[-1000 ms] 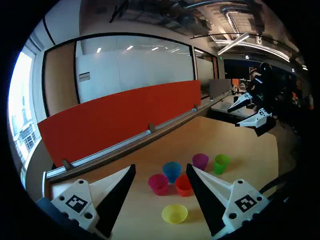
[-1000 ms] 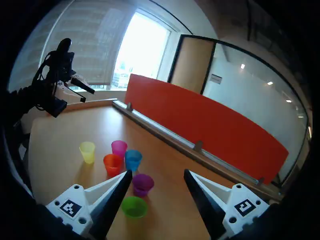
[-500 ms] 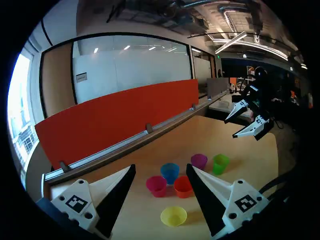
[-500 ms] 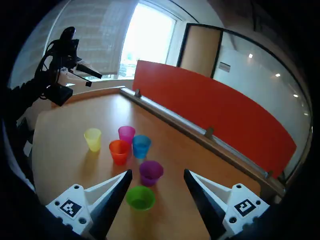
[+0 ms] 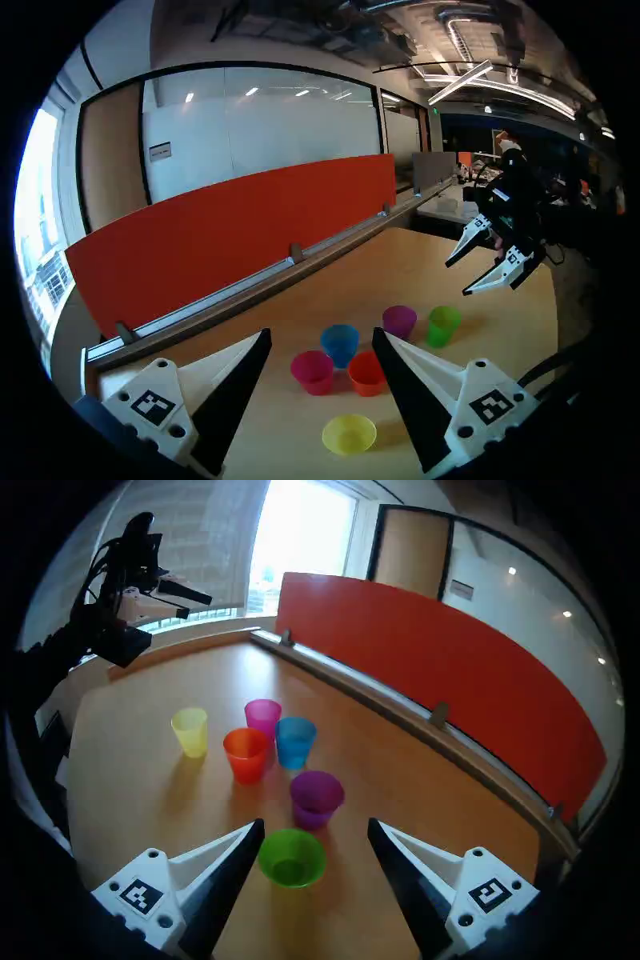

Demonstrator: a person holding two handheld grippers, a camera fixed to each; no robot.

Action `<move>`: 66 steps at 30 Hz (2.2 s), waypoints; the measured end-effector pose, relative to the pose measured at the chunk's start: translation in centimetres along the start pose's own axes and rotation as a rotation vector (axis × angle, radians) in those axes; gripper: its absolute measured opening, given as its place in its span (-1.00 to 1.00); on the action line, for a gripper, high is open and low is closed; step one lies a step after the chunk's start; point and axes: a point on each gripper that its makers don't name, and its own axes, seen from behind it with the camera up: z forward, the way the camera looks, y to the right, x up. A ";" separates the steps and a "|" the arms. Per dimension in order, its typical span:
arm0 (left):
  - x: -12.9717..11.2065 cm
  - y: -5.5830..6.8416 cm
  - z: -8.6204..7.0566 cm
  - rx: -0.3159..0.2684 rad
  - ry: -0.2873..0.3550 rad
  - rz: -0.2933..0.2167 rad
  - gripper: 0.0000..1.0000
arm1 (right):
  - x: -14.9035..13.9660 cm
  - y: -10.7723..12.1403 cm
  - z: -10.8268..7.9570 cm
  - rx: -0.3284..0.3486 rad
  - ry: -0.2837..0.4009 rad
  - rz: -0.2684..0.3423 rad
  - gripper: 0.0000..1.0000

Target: Pour water

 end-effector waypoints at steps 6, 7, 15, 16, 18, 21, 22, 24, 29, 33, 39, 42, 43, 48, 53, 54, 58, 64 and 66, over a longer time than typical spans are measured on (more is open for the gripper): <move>-0.2 -0.1 0.4 0.001 -0.003 0.003 0.88 | -1.7 -0.6 1.3 0.026 -0.033 0.007 1.00; -0.2 -0.1 0.5 0.001 -0.004 0.002 0.88 | -1.9 -0.7 1.5 0.030 -0.037 0.011 1.00; -0.5 -0.3 1.2 0.003 -0.014 0.000 0.88 | -3.7 -1.4 2.8 0.066 -0.065 0.039 1.00; -0.5 -0.3 1.2 0.003 -0.015 0.000 0.88 | -3.9 -1.5 3.0 0.069 -0.069 0.041 1.00; -0.6 -0.3 1.3 0.003 -0.015 0.001 0.88 | -4.3 -1.7 3.2 0.075 -0.074 0.044 1.00; -0.6 -0.3 1.5 0.003 -0.016 0.000 0.88 | -4.8 -1.9 3.6 0.082 -0.082 0.044 1.00; -0.6 -0.3 1.5 0.004 -0.016 -0.001 0.88 | -4.9 -2.0 3.8 0.084 -0.085 0.045 1.00; -0.6 -0.4 1.6 0.006 -0.016 -0.002 0.88 | -5.2 -2.1 4.0 0.088 -0.088 0.046 1.00; -0.4 -0.6 1.6 0.011 -0.010 -0.004 0.88 | -5.5 -2.6 4.5 0.103 -0.093 0.049 1.00; -0.4 -0.6 1.5 0.013 -0.009 -0.005 0.88 | -6.1 -2.7 4.7 0.104 -0.102 0.046 1.00; -0.5 -0.7 1.5 0.014 -0.010 -0.007 0.88 | -6.5 -2.7 5.1 0.104 -0.108 0.046 1.00; -0.6 -0.9 1.4 0.018 -0.010 -0.005 0.87 | -6.6 -2.9 5.3 0.109 -0.109 0.049 1.00; -0.6 -0.9 1.4 0.018 -0.011 -0.005 0.87 | -6.7 -2.9 5.4 0.110 -0.110 0.050 1.00; -0.7 -0.9 1.4 0.018 -0.013 -0.004 0.88 | -7.4 -2.9 5.7 0.109 -0.118 0.050 1.00; -0.7 -0.9 1.4 0.020 -0.013 -0.001 0.88 | -7.9 -3.0 6.2 0.113 -0.120 0.053 1.00; -0.7 -0.9 1.4 0.020 -0.013 -0.001 0.88 | -7.9 -3.0 6.3 0.114 -0.120 0.053 1.00; -0.7 -0.9 1.4 0.020 -0.012 0.000 0.87 | -8.0 -3.1 6.6 0.114 -0.118 0.046 1.00; -0.7 -0.9 1.4 0.020 -0.011 0.001 0.87 | -8.3 -3.2 6.9 0.114 -0.120 0.046 1.00; -0.7 -0.9 1.4 0.021 -0.010 0.001 0.88 | -8.4 -3.1 7.0 0.112 -0.120 0.047 1.00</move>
